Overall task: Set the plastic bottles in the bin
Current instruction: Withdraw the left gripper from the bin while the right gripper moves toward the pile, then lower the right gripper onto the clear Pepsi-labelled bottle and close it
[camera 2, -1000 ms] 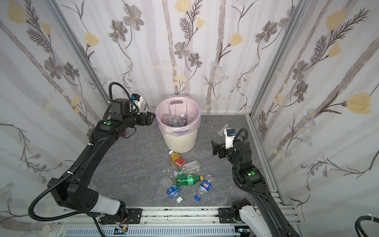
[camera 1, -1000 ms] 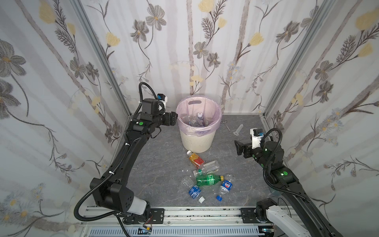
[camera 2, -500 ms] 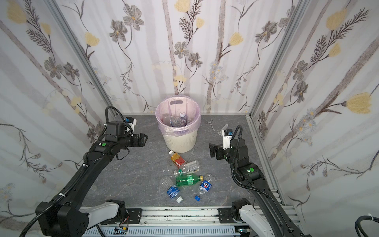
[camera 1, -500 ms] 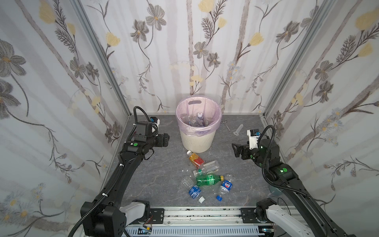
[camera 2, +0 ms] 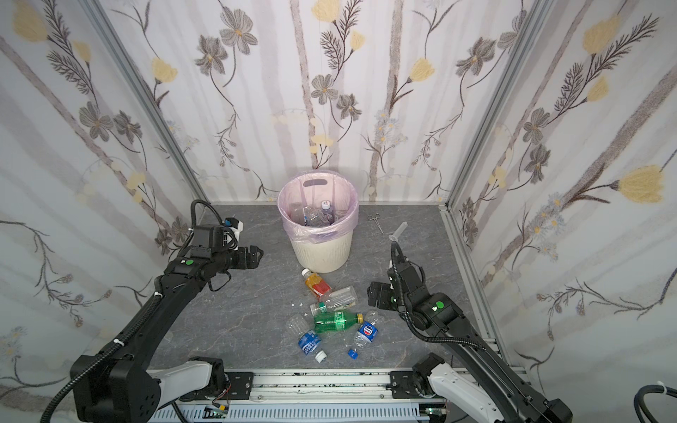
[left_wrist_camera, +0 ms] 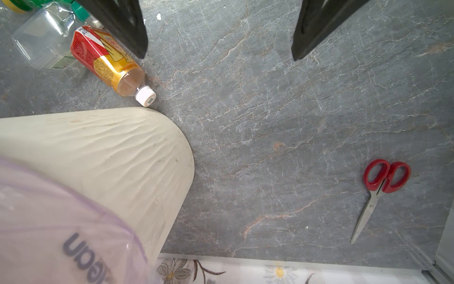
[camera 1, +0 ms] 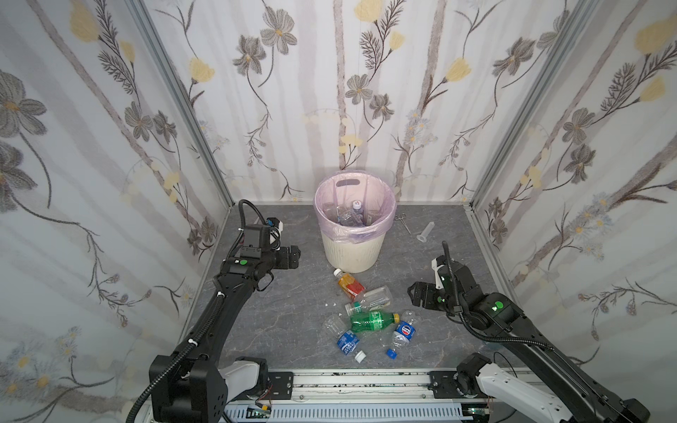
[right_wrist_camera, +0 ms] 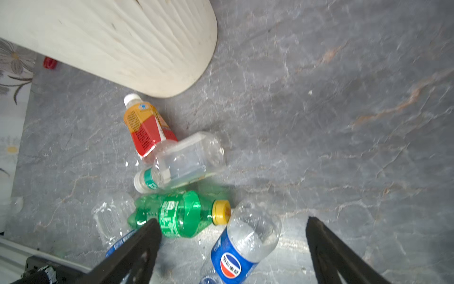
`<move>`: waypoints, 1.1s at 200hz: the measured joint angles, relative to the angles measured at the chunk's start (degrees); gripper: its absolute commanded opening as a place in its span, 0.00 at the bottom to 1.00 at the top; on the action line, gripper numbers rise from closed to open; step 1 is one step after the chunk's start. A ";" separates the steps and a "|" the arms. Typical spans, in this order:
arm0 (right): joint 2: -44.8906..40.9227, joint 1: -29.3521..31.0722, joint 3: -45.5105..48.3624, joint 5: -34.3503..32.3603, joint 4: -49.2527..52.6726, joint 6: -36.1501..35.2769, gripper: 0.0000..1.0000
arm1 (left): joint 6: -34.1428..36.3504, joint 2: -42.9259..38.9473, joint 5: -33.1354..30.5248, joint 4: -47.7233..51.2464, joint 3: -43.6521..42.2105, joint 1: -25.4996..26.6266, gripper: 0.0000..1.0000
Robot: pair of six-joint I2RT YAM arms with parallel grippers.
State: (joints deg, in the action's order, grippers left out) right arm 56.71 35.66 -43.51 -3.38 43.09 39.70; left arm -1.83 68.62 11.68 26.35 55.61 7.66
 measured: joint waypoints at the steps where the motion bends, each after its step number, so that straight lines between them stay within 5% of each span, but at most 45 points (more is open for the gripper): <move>1: -0.04 0.28 0.28 -0.02 0.11 0.33 0.93 | 0.00 0.00 0.00 -0.07 -0.09 0.00 0.95; 104: -0.96 8.70 15.56 1.38 -5.22 15.28 0.94 | -0.02 -1.07 1.01 -2.54 -1.53 -0.70 0.95; 220: 1.33 9.66 21.88 -0.02 -14.14 19.71 0.82 | -0.15 -2.27 1.62 -2.60 -1.20 -1.01 0.95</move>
State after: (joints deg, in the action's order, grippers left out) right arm 58.04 45.32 -21.63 -3.40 28.95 59.42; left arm -1.98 66.35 13.30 23.75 54.41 6.66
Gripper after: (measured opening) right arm 0.826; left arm 0.951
